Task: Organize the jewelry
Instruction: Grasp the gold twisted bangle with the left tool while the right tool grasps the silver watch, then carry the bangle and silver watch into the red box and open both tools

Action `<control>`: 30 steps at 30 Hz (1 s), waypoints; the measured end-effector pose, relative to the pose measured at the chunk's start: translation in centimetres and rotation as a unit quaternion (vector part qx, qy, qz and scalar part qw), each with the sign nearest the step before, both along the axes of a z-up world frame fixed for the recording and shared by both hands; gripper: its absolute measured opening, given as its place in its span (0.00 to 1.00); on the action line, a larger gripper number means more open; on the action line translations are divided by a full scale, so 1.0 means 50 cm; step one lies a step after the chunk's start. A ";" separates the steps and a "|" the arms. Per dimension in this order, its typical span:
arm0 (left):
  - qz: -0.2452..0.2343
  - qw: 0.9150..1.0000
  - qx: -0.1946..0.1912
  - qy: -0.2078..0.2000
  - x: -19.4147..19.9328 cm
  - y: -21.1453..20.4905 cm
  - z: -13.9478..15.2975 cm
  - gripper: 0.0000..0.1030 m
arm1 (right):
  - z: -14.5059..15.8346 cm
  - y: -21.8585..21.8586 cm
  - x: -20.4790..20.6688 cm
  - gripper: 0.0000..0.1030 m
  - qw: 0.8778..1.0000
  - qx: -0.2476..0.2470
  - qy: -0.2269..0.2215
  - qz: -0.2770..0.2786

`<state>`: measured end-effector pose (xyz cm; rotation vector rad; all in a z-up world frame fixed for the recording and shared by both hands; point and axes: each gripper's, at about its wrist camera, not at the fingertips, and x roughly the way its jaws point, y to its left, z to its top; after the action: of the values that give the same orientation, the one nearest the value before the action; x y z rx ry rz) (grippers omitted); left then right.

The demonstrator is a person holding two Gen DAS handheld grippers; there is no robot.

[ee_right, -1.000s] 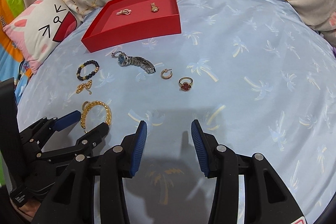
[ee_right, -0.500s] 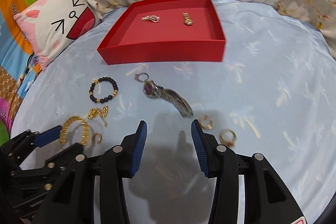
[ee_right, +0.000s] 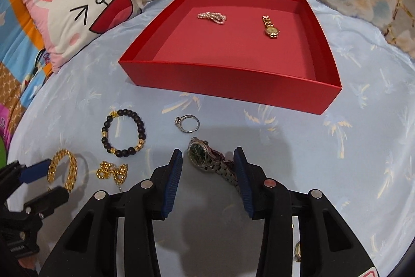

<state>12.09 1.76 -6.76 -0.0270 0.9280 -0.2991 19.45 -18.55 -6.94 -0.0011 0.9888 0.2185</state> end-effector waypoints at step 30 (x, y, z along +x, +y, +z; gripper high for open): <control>0.001 1.000 -0.010 0.008 0.008 0.005 -0.007 0.54 | -0.014 0.019 0.008 0.10 1.000 -0.016 0.015 0.005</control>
<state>12.51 2.01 -7.13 -0.0481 0.9406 -0.3064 19.85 -17.61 -7.63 -0.0325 1.0226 0.2125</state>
